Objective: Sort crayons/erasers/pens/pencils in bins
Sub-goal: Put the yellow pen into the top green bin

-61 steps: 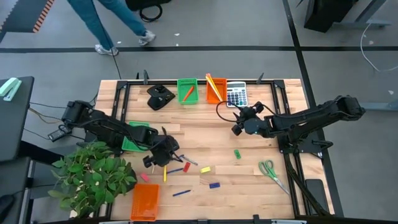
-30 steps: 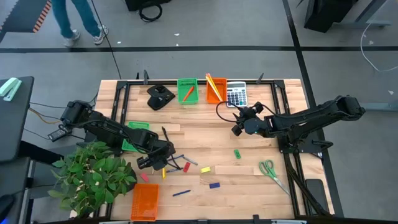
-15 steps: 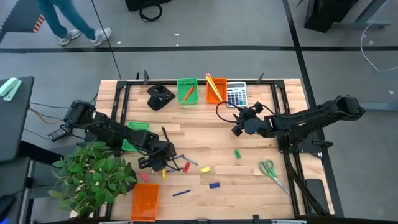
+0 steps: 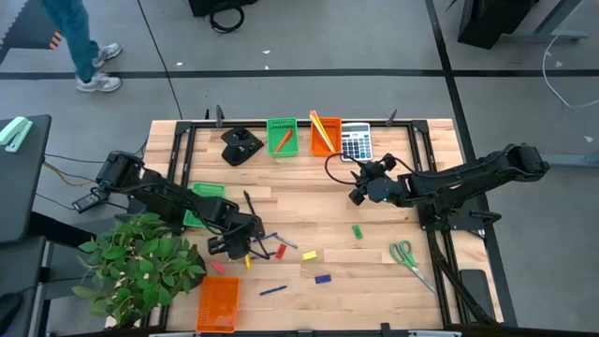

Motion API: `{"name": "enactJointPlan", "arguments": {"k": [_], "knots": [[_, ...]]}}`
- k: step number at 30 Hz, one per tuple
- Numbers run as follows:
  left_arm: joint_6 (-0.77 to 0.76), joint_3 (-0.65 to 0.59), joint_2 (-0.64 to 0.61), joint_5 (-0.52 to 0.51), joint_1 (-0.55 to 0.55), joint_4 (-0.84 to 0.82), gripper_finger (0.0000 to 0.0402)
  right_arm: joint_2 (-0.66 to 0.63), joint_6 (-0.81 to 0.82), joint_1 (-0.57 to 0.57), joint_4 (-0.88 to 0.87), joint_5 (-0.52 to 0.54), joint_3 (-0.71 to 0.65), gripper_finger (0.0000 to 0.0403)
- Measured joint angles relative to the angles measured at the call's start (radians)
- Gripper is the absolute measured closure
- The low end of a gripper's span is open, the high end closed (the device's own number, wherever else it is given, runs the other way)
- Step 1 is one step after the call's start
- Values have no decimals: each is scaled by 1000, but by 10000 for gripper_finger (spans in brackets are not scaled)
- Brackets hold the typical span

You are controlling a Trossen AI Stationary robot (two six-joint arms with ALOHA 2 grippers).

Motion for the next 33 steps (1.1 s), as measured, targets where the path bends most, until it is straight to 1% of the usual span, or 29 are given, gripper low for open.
{"name": "enactJointPlan", "arguments": {"k": [5, 7, 10, 16, 19, 23, 26, 29, 31, 33], "knots": [[0, 16, 3, -17, 0, 0, 365, 0, 0, 0, 0, 0, 0, 241], [1, 33, 6, -31, 0, -4, 353, 0, -1, 0, 0, 0, 0, 241], [3, 63, 10, -78, 5, 5, 342, 0, -1, 0, 0, -8, 0, 241], [-13, 129, 8, -84, 46, -34, 368, 0, -1, 0, 0, -11, 0, 241], [-62, 174, 7, -120, 74, -44, 368, 0, -1, 0, 0, -14, 0, 241], [-86, 265, 6, -121, 118, -83, 362, 0, -1, 0, -3, -32, 0, 241], [-86, 340, 6, -116, 165, -130, 356, 0, -4, 0, -6, -34, 0, 241], [-109, 401, 5, -140, 247, -123, 363, 0, -3, 0, -26, -41, 0, 241], [-163, 429, 4, -149, 324, -102, 368, 0, 9, 0, -46, -40, 0, 241], [-254, 439, 4, -149, 411, -52, 368, 0, 31, 0, -74, -32, 0, 241]]}}
